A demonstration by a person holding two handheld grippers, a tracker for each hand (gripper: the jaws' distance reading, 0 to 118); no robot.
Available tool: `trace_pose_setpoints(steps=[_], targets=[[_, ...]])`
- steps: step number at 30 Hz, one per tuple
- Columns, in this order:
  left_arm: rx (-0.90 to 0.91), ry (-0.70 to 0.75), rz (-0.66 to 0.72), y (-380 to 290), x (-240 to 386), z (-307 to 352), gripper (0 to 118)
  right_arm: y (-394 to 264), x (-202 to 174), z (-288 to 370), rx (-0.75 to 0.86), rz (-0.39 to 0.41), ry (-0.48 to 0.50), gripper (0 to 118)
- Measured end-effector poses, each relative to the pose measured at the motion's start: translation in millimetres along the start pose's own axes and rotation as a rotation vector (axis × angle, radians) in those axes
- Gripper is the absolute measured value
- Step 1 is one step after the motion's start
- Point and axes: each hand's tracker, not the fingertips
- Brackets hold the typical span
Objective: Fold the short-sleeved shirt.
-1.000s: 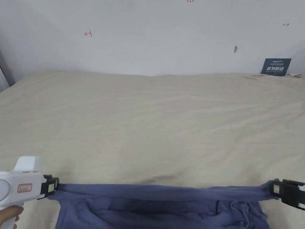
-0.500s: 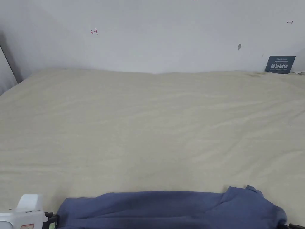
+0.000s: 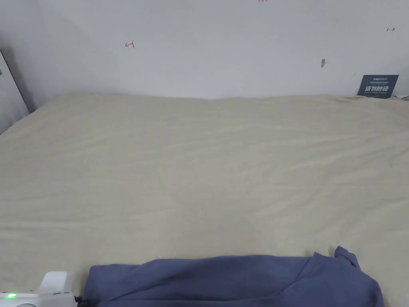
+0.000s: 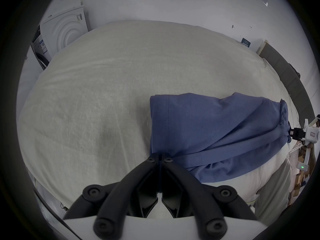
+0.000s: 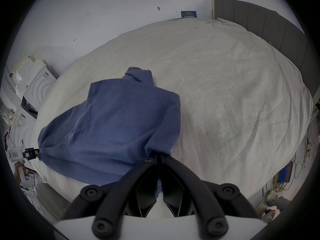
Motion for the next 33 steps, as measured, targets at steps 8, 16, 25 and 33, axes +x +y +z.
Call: trace_pose_setpoints(steps=[8, 16, 25, 33], targets=[[0.063, 0.026, 0.029, 10, 1, 16, 93, 14, -18, 33, 0.094, 0.081, -0.035, 62], [0.333, 0.043, 0.022, 48, 25, 67, 118, 63, -55, 88, 0.403, 0.147, -0.028, 100], [0.667, 0.102, -0.034, 69, 73, 110, 117, 80, -106, 112, 0.745, 0.197, -0.079, 106], [0.851, 0.076, -0.071, 62, 99, 109, 51, 66, -140, 110, 0.919, 0.253, -0.124, 68]])
